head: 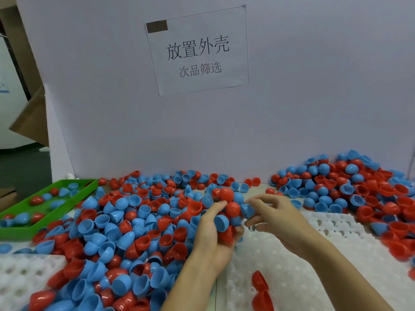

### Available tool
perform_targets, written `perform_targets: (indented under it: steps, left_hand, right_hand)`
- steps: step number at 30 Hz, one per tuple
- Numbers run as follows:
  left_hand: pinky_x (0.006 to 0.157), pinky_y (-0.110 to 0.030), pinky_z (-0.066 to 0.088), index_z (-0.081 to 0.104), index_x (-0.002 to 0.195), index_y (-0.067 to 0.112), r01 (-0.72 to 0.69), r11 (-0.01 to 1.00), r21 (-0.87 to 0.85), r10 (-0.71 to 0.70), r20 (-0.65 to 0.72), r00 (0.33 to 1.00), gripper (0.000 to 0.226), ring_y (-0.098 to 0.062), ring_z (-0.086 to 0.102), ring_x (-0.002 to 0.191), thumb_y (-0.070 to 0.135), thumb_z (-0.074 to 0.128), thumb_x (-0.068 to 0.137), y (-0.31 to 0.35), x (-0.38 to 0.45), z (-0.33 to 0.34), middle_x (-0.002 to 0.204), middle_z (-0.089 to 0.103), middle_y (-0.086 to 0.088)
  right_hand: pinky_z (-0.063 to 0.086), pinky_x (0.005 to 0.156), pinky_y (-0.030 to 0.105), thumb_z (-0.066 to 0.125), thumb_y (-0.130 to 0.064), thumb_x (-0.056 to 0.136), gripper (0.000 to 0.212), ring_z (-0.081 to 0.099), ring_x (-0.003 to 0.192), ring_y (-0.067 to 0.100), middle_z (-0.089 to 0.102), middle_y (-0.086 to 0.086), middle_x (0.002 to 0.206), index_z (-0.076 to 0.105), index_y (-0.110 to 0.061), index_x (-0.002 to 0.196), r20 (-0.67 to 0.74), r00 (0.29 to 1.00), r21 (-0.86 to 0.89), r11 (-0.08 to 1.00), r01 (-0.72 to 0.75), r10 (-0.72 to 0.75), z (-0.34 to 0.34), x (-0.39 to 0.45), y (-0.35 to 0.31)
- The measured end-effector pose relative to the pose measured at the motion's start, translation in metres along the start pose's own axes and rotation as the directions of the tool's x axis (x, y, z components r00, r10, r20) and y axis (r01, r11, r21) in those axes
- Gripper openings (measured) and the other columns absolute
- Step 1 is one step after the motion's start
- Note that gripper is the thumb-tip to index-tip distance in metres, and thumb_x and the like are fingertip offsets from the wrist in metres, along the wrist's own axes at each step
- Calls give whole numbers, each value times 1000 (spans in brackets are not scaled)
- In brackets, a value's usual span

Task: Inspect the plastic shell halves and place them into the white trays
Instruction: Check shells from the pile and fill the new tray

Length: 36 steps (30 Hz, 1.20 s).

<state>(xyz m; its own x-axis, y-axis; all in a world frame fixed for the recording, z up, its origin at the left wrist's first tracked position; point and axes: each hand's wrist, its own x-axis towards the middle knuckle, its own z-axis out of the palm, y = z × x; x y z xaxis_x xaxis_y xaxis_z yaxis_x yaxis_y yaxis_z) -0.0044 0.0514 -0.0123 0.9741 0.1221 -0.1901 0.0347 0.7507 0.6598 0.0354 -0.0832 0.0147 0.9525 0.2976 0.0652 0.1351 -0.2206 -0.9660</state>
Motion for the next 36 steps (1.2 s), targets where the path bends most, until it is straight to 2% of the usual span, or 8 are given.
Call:
perform_targets:
  steps: [4,8,12,15,21,23,29,36]
  left_hand:
    - [51,-26,49,70,109,1,2,1000,-14,-2,-26,1000,27,-23,62,77,17,66,87,0,2,-1,93,71,-18]
    - [50,-26,49,68,116,0,0,999,-36,-2,-54,999,31,-24,61,78,16,65,90,-1,4,-2,101,69,-21]
    - [51,-26,48,67,118,3,10,998,-59,-14,-57,998,37,-26,60,83,15,68,84,0,4,-2,106,69,-24]
    - [52,-26,48,67,118,3,10,996,-87,-14,-44,999,43,-23,59,74,15,71,77,0,4,-2,98,68,-21]
    - [49,-27,51,67,110,1,24,993,-112,-27,-25,999,31,-22,63,70,15,67,82,0,4,-3,91,68,-19]
    - [50,-27,51,67,109,1,25,994,-111,-26,-15,1000,30,-22,63,68,14,68,82,0,3,-3,89,69,-19]
    - [45,-25,48,65,107,-2,22,986,-166,-20,16,1000,33,-24,66,63,11,68,76,3,1,-1,79,69,-20]
    - [46,-26,48,64,117,-1,34,982,-187,-35,-6,999,44,-26,64,71,11,69,75,4,3,-3,85,70,-21]
  right_hand:
    - [52,57,11,74,-38,86,7,70,72,-2,73,-15,73,68,-35,84,0,987,-250,956,155,-160,2,-1,0]
    - [55,64,11,77,-35,84,15,68,75,-6,71,-15,82,67,-34,96,16,975,-375,903,211,-222,3,0,3]
    - [61,73,24,68,-28,91,26,72,73,4,73,-5,79,56,-42,109,12,973,-313,923,224,-232,-1,-2,4]
    - [62,72,32,57,-23,95,29,74,70,9,72,-1,80,54,-47,111,50,973,-260,937,232,-227,-2,-4,1]
    - [62,76,39,60,-34,95,6,72,73,13,74,1,79,65,-37,97,99,975,-293,930,221,-200,2,-3,3]
    - [62,75,42,61,-27,95,4,73,72,16,75,3,77,63,-31,97,88,980,-279,940,197,-179,0,-2,6]
    - [60,59,26,38,-3,98,34,74,66,14,72,13,84,50,-35,99,-5,992,-244,962,123,-128,-14,2,11]
    - [59,50,31,34,1,99,35,74,63,18,68,15,91,52,-29,101,-149,985,-288,957,41,-87,-44,8,18]
